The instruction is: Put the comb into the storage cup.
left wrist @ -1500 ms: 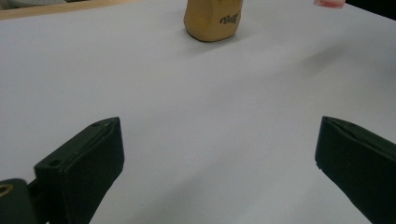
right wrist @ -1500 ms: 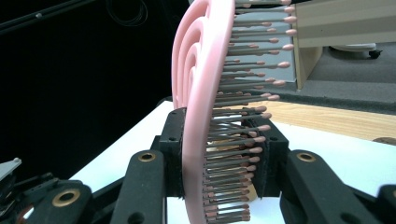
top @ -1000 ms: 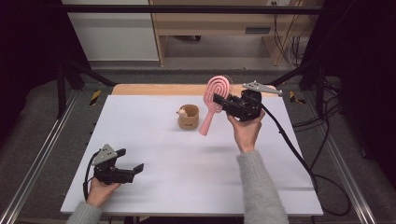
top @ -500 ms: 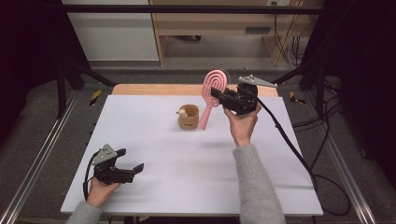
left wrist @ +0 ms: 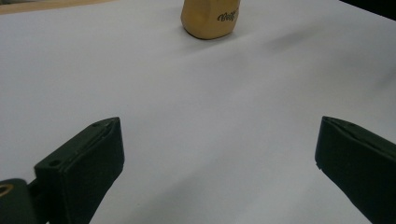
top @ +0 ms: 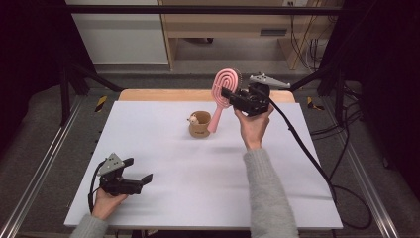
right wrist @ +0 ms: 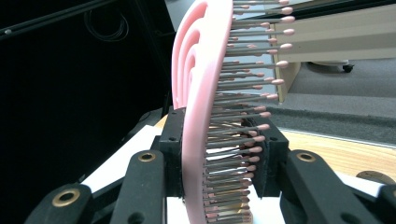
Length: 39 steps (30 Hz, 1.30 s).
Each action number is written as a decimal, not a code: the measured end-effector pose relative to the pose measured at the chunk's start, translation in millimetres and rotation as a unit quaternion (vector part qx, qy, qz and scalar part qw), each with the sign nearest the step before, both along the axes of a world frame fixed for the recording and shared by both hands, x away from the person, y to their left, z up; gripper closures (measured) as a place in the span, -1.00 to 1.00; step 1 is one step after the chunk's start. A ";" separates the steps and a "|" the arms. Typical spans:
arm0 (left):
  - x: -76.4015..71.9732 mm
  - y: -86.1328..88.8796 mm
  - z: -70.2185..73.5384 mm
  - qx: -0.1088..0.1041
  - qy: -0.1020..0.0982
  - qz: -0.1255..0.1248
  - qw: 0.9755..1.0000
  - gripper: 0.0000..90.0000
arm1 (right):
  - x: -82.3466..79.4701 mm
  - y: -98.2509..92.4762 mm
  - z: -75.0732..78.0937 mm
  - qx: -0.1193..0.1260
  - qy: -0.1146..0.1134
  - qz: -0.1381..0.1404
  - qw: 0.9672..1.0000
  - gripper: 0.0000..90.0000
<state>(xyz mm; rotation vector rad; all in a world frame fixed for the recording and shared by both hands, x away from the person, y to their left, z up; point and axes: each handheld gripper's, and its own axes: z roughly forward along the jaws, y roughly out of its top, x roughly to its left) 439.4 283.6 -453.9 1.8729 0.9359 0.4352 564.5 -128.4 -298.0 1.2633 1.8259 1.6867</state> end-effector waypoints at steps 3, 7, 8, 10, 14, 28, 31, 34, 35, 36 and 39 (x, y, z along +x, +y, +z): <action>0.1 -0.2 -0.2 0.000 0.000 0.000 1.000 -0.97 | 3.2 0.9 1.4 0.002 0.000 -0.004 1.000 0.41; 0.0 0.3 -0.1 -0.001 0.000 0.000 1.000 -0.97 | 6.8 2.6 3.4 0.001 -0.003 -0.007 1.000 0.41; 0.1 0.3 -0.2 -0.001 0.000 0.000 1.000 -0.97 | 7.5 3.1 3.8 0.001 -0.003 -0.008 1.000 0.41; 0.4 0.2 -0.5 0.000 0.001 0.000 1.000 -0.97 | 9.2 3.6 4.2 0.003 -0.003 -0.011 1.000 0.41; 0.2 0.3 -0.4 -0.001 0.000 0.000 1.000 -0.97 | 12.3 5.8 4.5 0.004 -0.003 -0.013 1.000 0.41; 0.6 0.7 -1.0 0.000 0.002 0.001 1.000 -0.97 | 23.6 8.6 6.3 0.003 -0.005 -0.023 1.000 0.41; 0.7 0.8 -1.1 0.000 0.001 0.001 1.000 -0.97 | 26.1 9.7 7.1 0.005 -0.006 -0.026 1.000 0.41; 0.7 0.7 -1.1 0.000 0.001 0.000 1.000 -0.97 | 28.8 11.6 6.3 0.002 -0.005 -0.026 1.000 0.41; 0.8 0.7 -1.1 0.001 0.001 0.001 1.000 -0.97 | 29.6 12.2 5.7 0.003 -0.005 -0.027 1.000 0.41; 0.8 0.7 -1.2 0.001 0.002 0.001 1.000 -0.97 | 30.5 12.8 5.2 0.004 -0.003 -0.027 1.000 0.41; 0.9 0.9 -1.3 0.001 0.002 0.001 1.000 -0.97 | 33.4 15.0 3.8 0.001 -0.002 -0.029 1.000 0.41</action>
